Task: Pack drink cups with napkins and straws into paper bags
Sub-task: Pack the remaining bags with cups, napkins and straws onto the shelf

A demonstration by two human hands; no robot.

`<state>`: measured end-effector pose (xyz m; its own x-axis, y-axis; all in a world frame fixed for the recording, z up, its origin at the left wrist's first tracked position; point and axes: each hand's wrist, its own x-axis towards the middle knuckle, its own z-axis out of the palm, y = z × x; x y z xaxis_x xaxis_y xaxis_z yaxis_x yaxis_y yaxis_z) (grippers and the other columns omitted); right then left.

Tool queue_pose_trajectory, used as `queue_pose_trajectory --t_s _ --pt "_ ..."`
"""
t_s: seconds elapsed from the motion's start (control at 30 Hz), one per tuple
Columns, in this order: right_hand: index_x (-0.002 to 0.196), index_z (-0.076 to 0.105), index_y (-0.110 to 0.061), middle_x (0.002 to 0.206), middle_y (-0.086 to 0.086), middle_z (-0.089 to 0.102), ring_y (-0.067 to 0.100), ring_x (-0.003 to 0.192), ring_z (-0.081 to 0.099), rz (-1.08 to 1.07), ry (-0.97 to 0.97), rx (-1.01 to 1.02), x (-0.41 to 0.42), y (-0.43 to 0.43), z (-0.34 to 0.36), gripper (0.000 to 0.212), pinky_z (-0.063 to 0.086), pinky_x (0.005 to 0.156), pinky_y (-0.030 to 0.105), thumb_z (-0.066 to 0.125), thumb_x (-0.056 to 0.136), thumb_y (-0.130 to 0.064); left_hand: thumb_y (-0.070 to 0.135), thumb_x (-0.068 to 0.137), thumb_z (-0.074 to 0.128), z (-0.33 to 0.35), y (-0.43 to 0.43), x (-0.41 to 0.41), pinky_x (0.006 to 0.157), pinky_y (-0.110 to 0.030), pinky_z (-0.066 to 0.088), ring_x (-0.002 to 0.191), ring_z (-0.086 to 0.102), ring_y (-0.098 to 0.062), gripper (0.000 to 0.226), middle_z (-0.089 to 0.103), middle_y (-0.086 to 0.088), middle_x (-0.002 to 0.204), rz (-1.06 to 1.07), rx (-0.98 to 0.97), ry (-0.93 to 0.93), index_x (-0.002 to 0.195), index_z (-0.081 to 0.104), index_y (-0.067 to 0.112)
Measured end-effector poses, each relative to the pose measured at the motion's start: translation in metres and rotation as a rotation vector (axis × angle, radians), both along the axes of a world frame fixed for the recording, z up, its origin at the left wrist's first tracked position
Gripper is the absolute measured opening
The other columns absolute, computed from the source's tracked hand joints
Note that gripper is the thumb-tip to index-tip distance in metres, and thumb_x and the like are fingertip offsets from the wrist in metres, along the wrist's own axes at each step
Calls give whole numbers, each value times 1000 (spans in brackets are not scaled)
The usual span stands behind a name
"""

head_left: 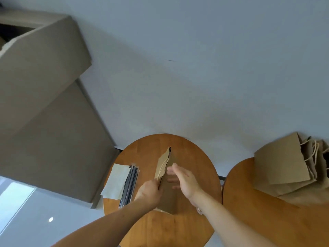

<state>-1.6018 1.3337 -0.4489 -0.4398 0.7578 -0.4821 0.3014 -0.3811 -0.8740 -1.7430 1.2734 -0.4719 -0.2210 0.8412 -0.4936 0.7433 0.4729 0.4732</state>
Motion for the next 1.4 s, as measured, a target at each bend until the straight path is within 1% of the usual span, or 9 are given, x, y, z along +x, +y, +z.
queue_pose_trajectory --t_s 0.13,0.3,0.37,0.5,0.73,0.93,1.1,1.23,1.4 --pt "140 48 -29 139 -15 49 6 130 46 189 -435 562 22 21 -5 44 39 104 21 59 97 -30 39 104 32 10 1 -5 66 -32 53 78 65 -20 36 55 4 72 -19 -27 97 89 59 21" --pt "140 50 -25 151 -8 39 15 143 28 381 -562 955 30 44 -6 50 21 115 28 65 93 -23 38 104 32 18 6 -25 60 -29 44 71 57 -16 32 51 6 70 -208 -36 150 83 51 23" --pt "124 65 -25 139 -9 54 15 135 38 460 -574 950 29 48 -6 32 29 117 35 67 92 -29 37 103 34 23 10 -30 65 -32 48 76 60 -19 32 56 3 75 -264 -55 123 83 54 21" --pt "96 74 -25 96 -12 71 14 100 58 480 -605 958 29 45 -7 14 46 89 37 65 93 -36 35 98 41 30 19 -35 57 -27 43 70 60 -18 26 56 5 70 -266 -11 129 79 56 24" --pt "99 72 -24 99 -12 69 11 97 58 408 -530 884 39 49 -19 13 46 84 29 65 93 -33 37 94 53 26 25 -21 64 -27 52 77 66 -14 19 70 3 84 -105 77 134 90 68 25" --pt "112 69 -17 103 -7 68 6 86 58 -22 -592 788 90 53 -51 19 40 72 12 58 97 -21 41 100 48 17 27 -24 70 -34 54 78 65 -16 28 70 0 86 -101 113 130 102 71 24" --pt "92 70 -26 84 -10 68 4 68 58 301 -903 504 123 30 -112 22 49 55 24 49 97 -21 40 100 49 10 31 -22 60 -31 49 74 62 -16 28 68 3 81 -94 154 150 99 71 23" --pt "101 69 -21 92 -3 68 10 75 60 500 -1078 355 131 20 -153 22 44 55 24 47 98 -22 42 97 54 -1 26 -19 47 -25 33 56 48 -8 31 49 12 56 -12 195 158 68 58 33" --pt "108 65 -21 98 -1 69 15 83 65 550 -1187 332 133 15 -178 21 52 62 27 50 100 -34 39 95 59 -10 22 -19 47 -21 27 52 44 -1 37 44 18 52 58 244 174 59 47 37"
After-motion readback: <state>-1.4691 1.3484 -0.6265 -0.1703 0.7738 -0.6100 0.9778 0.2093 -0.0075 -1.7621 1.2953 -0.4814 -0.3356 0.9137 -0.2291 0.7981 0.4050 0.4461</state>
